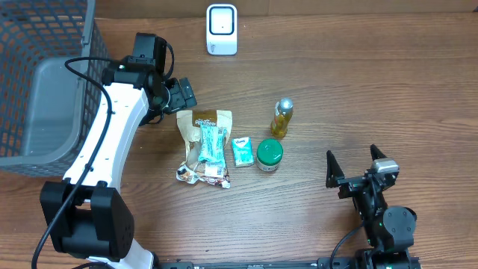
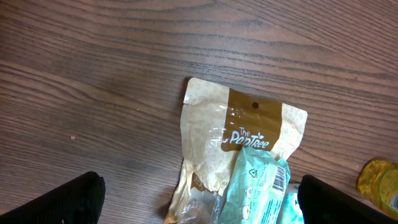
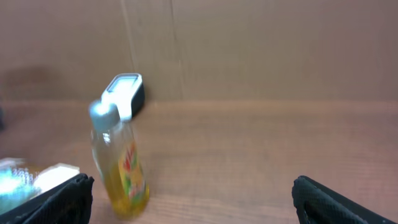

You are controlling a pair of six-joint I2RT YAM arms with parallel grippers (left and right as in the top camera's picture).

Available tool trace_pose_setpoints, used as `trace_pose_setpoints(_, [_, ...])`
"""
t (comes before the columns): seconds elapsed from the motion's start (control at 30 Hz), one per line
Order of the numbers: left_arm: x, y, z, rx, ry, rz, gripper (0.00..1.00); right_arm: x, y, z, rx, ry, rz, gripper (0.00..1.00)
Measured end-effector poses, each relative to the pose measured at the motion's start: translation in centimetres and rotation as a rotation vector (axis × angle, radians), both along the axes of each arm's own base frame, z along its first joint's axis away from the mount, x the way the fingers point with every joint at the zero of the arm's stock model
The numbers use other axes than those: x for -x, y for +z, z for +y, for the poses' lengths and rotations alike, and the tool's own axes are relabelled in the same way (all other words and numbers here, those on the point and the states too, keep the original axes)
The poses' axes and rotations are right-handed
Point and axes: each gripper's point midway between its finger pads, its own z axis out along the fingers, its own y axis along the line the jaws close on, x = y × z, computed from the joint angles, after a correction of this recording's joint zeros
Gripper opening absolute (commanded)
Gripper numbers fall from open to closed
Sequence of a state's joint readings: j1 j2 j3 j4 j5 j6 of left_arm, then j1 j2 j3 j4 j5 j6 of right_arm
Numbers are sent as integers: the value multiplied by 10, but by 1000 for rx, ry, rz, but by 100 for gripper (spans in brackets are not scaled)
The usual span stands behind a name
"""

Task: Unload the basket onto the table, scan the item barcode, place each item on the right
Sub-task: 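Lift the right arm from rest and swing it toward the table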

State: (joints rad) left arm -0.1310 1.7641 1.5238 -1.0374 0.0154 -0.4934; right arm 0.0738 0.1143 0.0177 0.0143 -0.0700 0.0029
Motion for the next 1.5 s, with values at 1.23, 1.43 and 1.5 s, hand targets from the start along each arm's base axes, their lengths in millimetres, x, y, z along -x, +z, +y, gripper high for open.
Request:
trace_pose_setpoints(1.23, [1, 0, 0, 0, 0, 3, 100, 135, 226, -10, -81, -2, -1130, 100])
trace_pose_setpoints(1.43, [1, 0, 0, 0, 0, 3, 100, 112, 213, -8, -73, 0, -1023, 100])
trace_pose_setpoints(1.5, [1, 0, 0, 0, 0, 3, 100, 91, 198, -7, -64, -1, -918, 100])
